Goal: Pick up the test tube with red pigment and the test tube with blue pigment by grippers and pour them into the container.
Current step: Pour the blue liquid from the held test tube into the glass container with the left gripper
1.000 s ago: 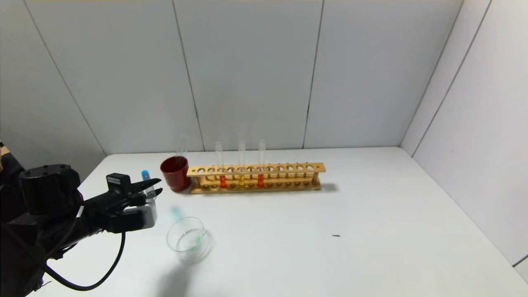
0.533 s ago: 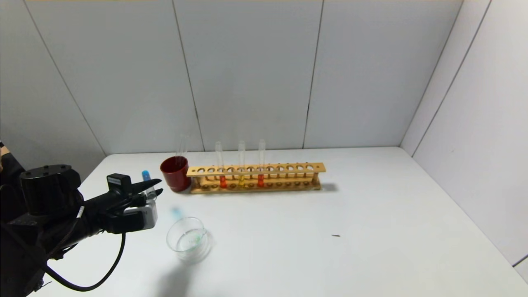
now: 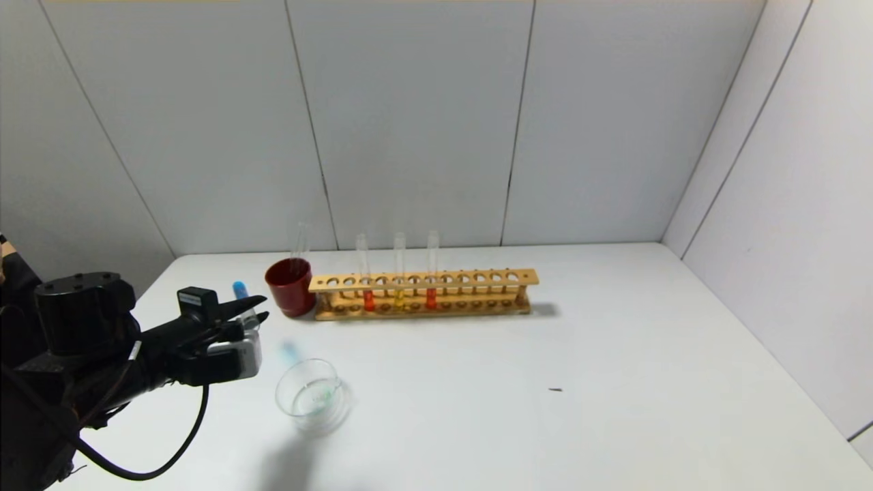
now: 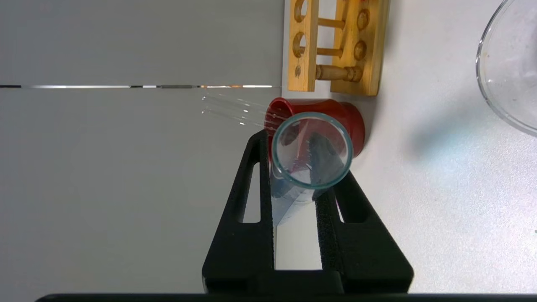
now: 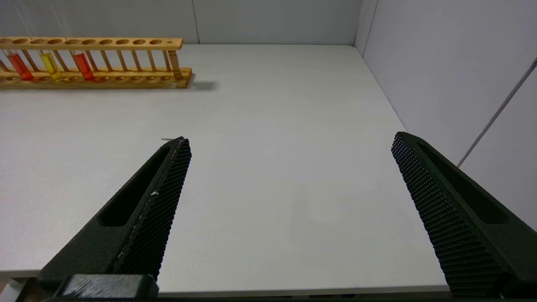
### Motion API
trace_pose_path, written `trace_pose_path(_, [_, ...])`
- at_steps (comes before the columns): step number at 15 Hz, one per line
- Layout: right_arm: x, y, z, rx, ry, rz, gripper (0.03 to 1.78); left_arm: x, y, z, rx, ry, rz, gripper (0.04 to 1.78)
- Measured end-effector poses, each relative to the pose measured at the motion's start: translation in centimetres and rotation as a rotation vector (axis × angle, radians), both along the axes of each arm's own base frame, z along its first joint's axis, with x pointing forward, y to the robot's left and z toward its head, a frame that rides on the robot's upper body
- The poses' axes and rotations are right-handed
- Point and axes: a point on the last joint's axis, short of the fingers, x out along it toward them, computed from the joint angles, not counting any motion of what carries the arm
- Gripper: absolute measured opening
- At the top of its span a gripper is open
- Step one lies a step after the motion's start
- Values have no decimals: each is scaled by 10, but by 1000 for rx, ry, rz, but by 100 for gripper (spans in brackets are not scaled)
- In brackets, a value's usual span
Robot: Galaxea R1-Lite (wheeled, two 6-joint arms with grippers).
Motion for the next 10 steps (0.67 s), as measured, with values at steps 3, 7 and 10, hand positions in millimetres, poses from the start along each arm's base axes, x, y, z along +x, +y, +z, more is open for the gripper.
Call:
trace_pose_path(3, [0, 0, 0, 0, 0, 0, 175, -1, -5, -1, 10, -1, -17, 33])
trace_pose_path(7, [0, 0, 0, 0, 0, 0, 175, 0, -9, -2, 33, -3, 1, 33])
trace_pose_path(10, [0, 0, 0, 0, 0, 0, 175, 0, -10, -3, 62, -14, -13, 33])
